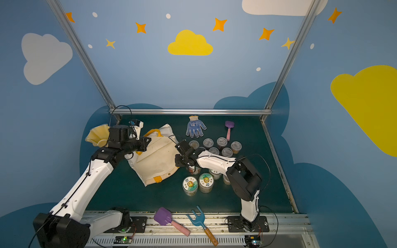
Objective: Take out the seed jars from the canvas bag
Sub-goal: Adjust the canvas bag at the center of the board.
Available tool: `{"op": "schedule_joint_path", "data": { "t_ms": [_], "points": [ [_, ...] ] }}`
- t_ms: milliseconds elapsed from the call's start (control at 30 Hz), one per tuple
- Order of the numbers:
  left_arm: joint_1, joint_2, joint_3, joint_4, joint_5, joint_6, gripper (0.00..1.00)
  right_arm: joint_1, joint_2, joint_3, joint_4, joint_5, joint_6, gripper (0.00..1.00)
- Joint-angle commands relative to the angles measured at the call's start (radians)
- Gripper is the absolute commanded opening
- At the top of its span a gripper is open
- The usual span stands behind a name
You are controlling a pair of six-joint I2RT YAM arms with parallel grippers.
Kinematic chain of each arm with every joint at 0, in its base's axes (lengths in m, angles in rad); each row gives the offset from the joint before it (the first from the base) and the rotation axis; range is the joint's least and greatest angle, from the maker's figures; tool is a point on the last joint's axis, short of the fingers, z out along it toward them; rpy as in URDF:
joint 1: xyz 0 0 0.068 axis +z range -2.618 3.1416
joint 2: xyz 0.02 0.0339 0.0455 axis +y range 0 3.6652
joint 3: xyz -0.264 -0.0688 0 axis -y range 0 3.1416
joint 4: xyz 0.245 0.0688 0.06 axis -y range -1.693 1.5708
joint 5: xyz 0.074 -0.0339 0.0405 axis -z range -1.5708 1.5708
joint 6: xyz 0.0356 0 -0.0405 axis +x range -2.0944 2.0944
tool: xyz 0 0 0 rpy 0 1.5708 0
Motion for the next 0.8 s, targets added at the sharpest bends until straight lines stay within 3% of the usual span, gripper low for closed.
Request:
{"op": "schedule_joint_path", "data": {
  "t_ms": [0,67,300,467,767],
  "points": [
    [0.003,-0.006,-0.002,0.007,0.004,-0.003,0.09,0.011,-0.078,-0.039,0.089,0.028,0.01,0.04],
    [0.003,-0.006,0.004,0.003,0.002,-0.005,0.1,0.008,-0.121,-0.051,0.101,0.037,0.002,0.0],
    [0.001,0.011,0.064,-0.078,-0.033,-0.036,0.1,-0.047,-0.196,0.063,0.009,-0.063,-0.031,0.0],
    [-0.006,0.035,0.099,-0.175,-0.067,-0.053,0.1,-0.097,-0.14,0.276,-0.2,-0.165,-0.106,0.0],
    [-0.018,0.05,0.143,-0.273,-0.068,-0.155,0.1,-0.157,-0.064,0.418,-0.287,-0.277,-0.144,0.0]
  ]
}}
